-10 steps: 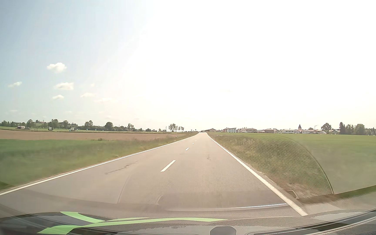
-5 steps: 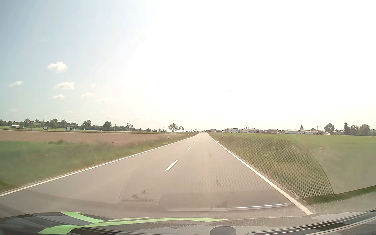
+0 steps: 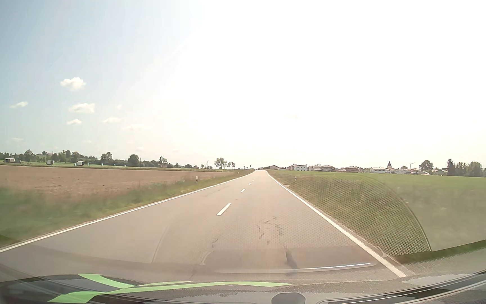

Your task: Follow the waypoints while adhering to traffic rules and regulations

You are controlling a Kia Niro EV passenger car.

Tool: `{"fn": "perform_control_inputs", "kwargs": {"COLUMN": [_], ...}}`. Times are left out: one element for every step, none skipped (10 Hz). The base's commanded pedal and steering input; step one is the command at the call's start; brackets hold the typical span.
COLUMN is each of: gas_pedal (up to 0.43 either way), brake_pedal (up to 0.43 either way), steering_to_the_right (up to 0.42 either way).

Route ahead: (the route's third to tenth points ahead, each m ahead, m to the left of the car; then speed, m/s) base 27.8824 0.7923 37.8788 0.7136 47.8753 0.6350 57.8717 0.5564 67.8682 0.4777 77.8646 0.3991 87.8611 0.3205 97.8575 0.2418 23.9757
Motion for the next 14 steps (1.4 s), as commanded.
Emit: {"fn": "perform_control_inputs", "kwargs": {"gas_pedal": [0.087,0.098,0.098,0.098,0.098,0.098,0.087,0.087,0.067,0.047,0.047,0.059,0.059,0.059], "brake_pedal": [0.000,0.000,0.000,0.000,0.000,0.000,0.000,0.000,0.000,0.000,0.000,0.000,0.000,0.000], "steering_to_the_right": [0.002,0.001,0.001,0.000,-0.001,-0.002,-0.002,-0.002,-0.002,-0.002,-0.002,-0.001,0.000,0.000]}}
